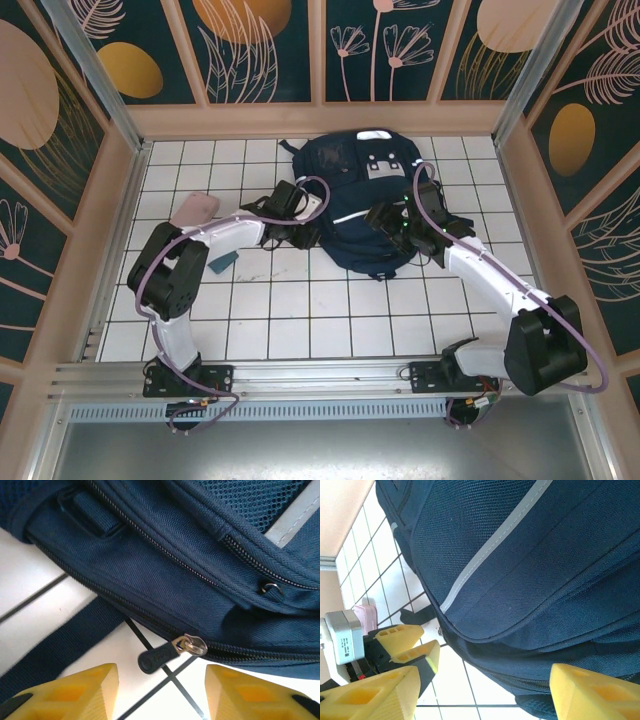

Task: Pack the student bag

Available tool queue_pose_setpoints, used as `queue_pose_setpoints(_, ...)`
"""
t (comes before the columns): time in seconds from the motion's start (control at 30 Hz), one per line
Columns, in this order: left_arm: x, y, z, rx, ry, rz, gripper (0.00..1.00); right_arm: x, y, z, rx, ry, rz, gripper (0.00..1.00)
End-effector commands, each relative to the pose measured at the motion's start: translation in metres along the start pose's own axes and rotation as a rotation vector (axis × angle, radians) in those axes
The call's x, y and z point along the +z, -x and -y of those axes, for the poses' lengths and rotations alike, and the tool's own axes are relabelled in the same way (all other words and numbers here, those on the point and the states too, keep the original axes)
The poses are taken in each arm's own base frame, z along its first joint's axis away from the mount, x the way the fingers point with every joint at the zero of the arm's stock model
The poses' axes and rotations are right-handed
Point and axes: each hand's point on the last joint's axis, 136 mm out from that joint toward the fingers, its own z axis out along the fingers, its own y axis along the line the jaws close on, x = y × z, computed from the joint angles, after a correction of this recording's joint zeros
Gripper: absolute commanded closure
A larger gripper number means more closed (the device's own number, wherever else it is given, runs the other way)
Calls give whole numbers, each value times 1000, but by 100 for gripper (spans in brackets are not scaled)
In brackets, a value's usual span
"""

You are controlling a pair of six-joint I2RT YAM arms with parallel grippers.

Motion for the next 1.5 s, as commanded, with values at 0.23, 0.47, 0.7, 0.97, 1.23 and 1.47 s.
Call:
queue_pose_setpoints(0.23,13,-20,7,187,-79,-126,44,7,4,-7,51,13,1,31)
queue_pose_setpoints(0.47,26,-5,-5,208,-16,-89,49,13,6,-4,61,-3,-1,31)
queue_pose_setpoints(0.7,24,10,-8,236,8,-37,73,23,12,-2,83,-17,17,32)
queue_pose_setpoints(0.97,9,5,3,223,-47,-28,96,45,20,2,99,-39,31,35)
queue_pose_setpoints(1.23,-16,-6,19,143,-113,-6,100,64,25,-2,99,-26,37,37)
queue_pose_setpoints(1.47,-38,-7,55,62,-306,76,100,75,29,-10,132,-12,75,41)
